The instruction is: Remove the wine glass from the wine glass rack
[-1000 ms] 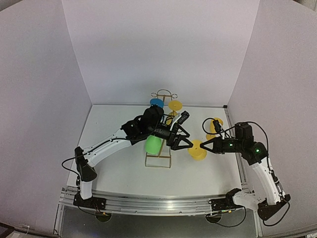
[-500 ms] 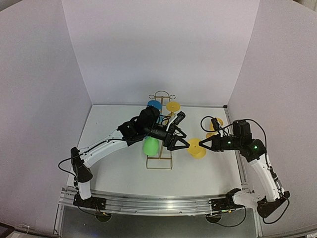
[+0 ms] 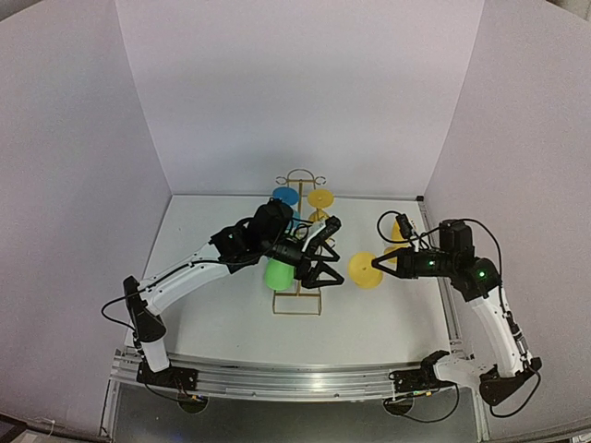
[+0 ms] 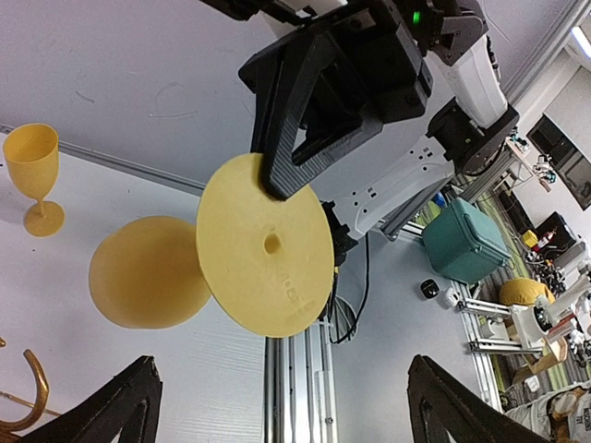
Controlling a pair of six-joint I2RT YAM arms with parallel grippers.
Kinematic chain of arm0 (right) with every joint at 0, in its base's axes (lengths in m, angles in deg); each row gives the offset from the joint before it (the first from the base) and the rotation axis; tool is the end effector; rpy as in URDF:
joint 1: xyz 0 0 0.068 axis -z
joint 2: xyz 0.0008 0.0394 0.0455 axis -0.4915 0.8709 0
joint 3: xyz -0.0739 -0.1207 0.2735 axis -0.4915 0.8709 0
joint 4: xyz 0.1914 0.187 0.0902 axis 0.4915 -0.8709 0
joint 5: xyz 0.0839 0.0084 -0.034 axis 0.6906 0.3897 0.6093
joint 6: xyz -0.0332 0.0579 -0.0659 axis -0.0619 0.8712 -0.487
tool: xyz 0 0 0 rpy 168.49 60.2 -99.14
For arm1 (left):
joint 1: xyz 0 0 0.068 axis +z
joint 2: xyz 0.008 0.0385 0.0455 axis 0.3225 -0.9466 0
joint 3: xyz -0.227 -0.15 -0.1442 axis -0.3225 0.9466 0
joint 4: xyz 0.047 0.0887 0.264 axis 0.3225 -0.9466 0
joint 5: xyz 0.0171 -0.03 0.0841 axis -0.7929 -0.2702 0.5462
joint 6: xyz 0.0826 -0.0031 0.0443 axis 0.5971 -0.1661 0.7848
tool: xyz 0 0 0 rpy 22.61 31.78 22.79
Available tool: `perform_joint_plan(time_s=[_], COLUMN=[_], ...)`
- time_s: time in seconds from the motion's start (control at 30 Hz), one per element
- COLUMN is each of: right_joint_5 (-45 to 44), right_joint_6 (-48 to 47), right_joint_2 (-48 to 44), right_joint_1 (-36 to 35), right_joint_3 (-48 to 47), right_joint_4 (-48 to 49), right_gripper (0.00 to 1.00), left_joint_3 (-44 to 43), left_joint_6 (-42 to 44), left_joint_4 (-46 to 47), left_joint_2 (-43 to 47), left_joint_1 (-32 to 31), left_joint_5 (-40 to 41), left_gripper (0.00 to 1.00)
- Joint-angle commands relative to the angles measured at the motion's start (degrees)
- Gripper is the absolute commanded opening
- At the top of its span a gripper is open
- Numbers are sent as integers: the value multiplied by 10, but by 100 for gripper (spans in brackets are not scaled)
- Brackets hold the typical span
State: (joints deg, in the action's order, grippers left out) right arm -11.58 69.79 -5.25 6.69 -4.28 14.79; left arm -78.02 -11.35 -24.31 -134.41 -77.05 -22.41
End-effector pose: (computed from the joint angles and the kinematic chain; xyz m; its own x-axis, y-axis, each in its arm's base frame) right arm 0.1945 0.1411 0.4411 -0.7925 0.0867 -0.6037 -0.4872 0.5055 0.7121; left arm 0.2069 -0.4435 0.4328 -0.3386 0.3594 -0.8696 0.9134 -0.0961 -0.3955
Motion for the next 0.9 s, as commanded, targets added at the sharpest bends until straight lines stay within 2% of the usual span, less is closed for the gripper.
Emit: perform_joint_plan(time_s=[0.0,0.2,0.6,0.87], right_joint_5=[26,30,32,28], right_joint_6=[-14,-12,-5,-4], right_joint_2=[6,13,18,18], right_joint_1=[-7,-11,-23,-29], right_joint_3=[-30,-38,-33,-28], right_joint_4=[29,43,77,84], right_gripper=[0,0,0,0], left_joint_3=[-34,-45,-63,-71], left_joint_6=[-15,-62,-103,-125], left_joint_4=[-43,-22,6,27], left_joint_2=[9,-6,-24,-35], left_joint_1=[-14,-14,-14,-14], left_joint_5=[15,16,9,2], left_gripper=[92,92,83,66])
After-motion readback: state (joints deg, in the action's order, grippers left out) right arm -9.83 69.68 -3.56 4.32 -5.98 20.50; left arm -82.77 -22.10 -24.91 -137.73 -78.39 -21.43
